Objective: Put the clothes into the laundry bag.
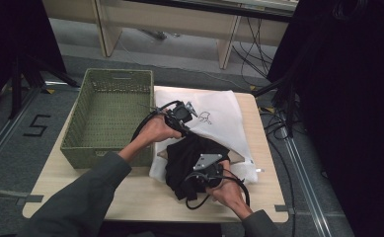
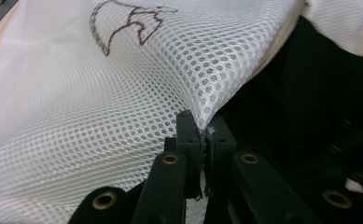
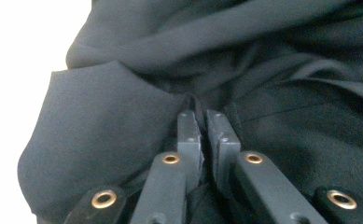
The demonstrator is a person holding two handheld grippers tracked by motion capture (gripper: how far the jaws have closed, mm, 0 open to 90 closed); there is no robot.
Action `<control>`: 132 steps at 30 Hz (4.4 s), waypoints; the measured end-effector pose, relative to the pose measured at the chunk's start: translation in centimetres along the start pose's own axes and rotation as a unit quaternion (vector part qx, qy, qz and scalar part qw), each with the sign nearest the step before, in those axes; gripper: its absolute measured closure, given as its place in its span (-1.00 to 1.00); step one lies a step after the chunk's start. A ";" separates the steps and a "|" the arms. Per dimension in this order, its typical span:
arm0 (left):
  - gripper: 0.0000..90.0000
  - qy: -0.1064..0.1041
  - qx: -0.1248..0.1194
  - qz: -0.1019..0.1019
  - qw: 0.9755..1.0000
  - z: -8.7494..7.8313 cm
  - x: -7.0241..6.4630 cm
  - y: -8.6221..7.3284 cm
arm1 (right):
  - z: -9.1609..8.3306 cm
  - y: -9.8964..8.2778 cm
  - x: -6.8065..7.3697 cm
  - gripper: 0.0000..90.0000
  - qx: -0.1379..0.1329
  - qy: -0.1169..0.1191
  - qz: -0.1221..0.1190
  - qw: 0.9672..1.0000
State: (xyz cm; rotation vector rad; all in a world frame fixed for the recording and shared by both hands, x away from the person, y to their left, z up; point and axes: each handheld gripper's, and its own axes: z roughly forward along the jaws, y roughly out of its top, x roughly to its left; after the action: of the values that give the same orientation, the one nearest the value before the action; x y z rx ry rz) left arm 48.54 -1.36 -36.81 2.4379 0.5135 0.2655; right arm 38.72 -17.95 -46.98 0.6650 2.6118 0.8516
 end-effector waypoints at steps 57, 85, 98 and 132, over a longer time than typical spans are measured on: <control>0.90 0.004 0.024 -0.025 0.999 0.4 2.0 -1.1 | 1.2 3.0 -5.8 0.73 -0.071 -0.137 0.070 0.986; 0.10 0.021 -0.022 -0.019 0.999 -1.8 -4.0 -4.9 | 2.6 1.4 -7.2 0.69 -0.059 -0.074 0.124 0.988; 0.03 0.001 0.023 -0.035 0.999 5.6 -5.9 -10.0 | 2.6 1.3 -7.1 0.68 -0.055 -0.069 0.124 0.988; 0.92 -0.041 0.018 0.009 0.999 5.7 -7.8 -12.7 | 0.7 0.9 -3.7 0.72 -0.043 -0.052 0.081 0.994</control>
State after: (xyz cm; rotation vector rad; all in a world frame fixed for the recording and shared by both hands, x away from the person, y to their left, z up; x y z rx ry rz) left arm 39.53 1.53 -49.64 2.4784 0.4649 0.1642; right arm 42.46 -18.92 -46.43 0.8812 2.4400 0.9433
